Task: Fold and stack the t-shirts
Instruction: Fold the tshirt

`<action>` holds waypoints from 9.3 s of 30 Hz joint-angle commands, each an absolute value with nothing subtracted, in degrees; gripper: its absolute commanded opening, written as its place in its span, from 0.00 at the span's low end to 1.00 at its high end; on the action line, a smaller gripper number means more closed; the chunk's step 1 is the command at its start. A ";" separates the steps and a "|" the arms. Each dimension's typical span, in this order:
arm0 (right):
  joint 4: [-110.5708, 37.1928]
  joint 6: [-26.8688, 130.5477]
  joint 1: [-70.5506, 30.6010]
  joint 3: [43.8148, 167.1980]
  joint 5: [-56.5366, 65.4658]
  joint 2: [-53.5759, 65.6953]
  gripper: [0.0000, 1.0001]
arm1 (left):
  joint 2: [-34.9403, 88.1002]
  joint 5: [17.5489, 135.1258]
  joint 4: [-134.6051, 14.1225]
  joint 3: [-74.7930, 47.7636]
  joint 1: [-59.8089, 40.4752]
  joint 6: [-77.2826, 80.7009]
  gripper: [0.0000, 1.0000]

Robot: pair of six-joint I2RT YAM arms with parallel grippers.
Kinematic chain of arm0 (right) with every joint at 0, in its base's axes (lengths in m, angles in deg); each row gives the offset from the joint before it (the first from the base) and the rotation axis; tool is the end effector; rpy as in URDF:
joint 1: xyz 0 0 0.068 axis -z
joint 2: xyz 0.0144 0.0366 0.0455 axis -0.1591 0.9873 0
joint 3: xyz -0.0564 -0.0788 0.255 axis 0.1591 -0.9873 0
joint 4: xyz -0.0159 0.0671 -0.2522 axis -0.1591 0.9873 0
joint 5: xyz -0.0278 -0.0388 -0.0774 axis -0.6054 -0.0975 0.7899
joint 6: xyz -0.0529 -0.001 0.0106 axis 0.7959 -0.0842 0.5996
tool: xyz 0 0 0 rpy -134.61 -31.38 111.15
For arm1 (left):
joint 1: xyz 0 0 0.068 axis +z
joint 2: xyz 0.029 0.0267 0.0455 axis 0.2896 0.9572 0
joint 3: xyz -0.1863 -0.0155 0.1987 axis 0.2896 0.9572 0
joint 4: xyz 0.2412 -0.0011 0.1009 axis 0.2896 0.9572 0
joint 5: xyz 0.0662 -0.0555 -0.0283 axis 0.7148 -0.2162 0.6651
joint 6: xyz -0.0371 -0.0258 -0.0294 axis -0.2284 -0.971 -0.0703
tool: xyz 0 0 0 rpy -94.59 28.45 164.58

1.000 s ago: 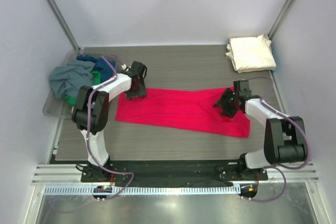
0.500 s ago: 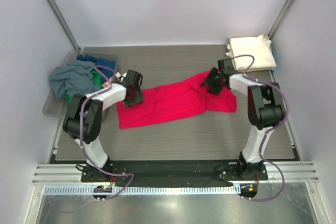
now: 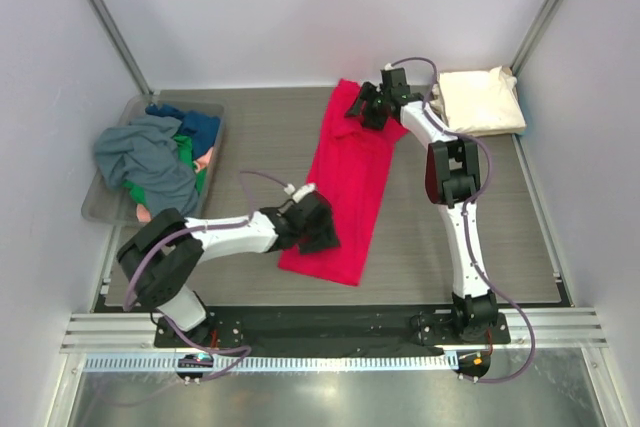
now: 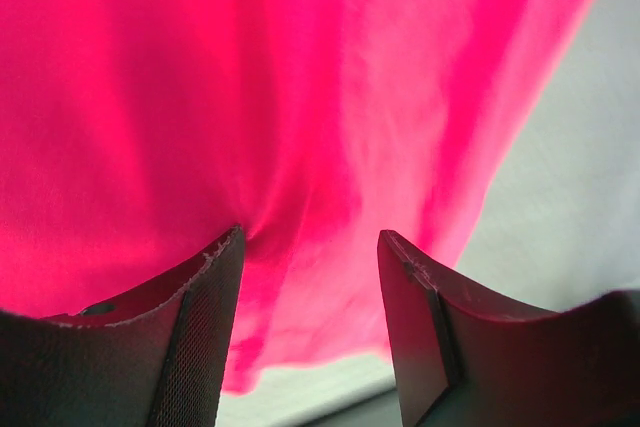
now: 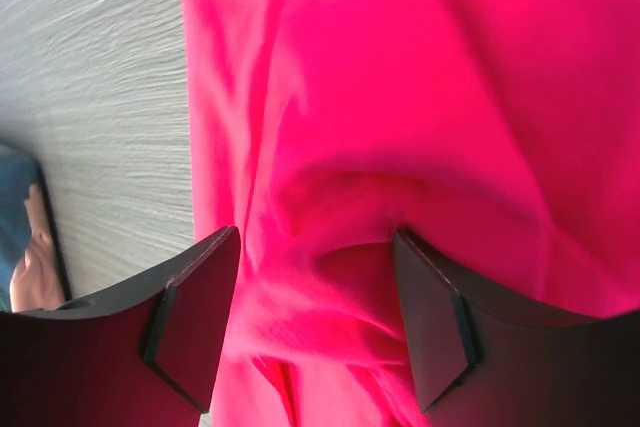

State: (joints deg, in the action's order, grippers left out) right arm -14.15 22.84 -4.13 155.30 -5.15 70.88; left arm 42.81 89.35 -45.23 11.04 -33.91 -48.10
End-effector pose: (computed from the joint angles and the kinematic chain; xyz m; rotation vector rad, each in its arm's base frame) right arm 0.5498 0.1405 0.1574 0.3180 2.4001 0.7636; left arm 0.1953 -0.2344 0.1585 -0.2826 2.6748 -0.5999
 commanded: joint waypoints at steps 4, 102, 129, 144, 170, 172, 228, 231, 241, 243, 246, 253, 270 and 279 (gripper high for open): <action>-8.37 28.33 -5.53 160.56 -8.98 77.38 0.72 | 51.19 82.75 -41.70 10.76 -44.33 -58.78 0.58; 5.70 18.65 -26.28 90.94 28.99 -11.96 0.01 | 24.88 100.61 -17.53 -9.42 -31.44 -37.27 0.00; -7.05 30.09 -4.12 119.25 9.21 35.36 0.01 | 75.53 85.92 -13.67 -52.17 -9.71 -21.52 0.07; 1.75 32.90 1.07 139.50 3.93 41.74 0.70 | 78.51 76.34 -10.72 -69.11 -1.89 -23.62 0.72; -10.57 33.95 -13.44 129.69 0.67 49.15 0.57 | 41.45 75.99 -28.34 -4.46 -14.98 -28.37 0.60; -8.03 34.31 -12.82 137.40 1.64 54.06 0.57 | 38.55 76.25 -28.25 -1.21 -14.98 -28.46 0.60; -33.15 28.16 -0.52 69.95 -11.98 15.95 0.48 | 53.92 78.53 -57.34 8.20 -15.25 -40.59 0.39; -33.33 28.07 -0.51 69.51 -11.98 15.86 0.39 | 54.18 78.10 -59.53 9.61 -15.42 -41.55 0.37; -34.73 27.37 -0.43 67.84 -12.59 15.15 0.13 | 53.92 77.48 -63.67 14.44 -16.65 -43.75 0.44; -35.09 27.02 -0.34 67.58 -12.77 15.15 0.08 | 53.57 77.30 -64.55 15.50 -16.92 -44.01 0.41; -35.53 26.57 -0.34 67.31 -13.38 14.81 0.04 | 53.13 77.04 -65.60 17.07 -17.36 -44.81 0.32; -35.61 25.70 -0.43 65.65 -13.73 12.61 0.01 | 52.52 76.95 -68.07 20.07 -18.15 -46.21 0.00; -3.90 19.03 -1.39 62.39 -8.98 -30.53 0.01 | 16.78 85.55 -37.41 20.43 -31.50 -51.13 0.00; 7.10 18.13 -1.66 74.07 -8.82 -36.01 0.01 | 6.28 92.32 -21.25 11.30 -35.37 -53.34 0.00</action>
State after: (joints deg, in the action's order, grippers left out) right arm 4.17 17.92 -2.01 67.85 -11.66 -38.14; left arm 7.58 86.51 -32.07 15.69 -35.55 -53.87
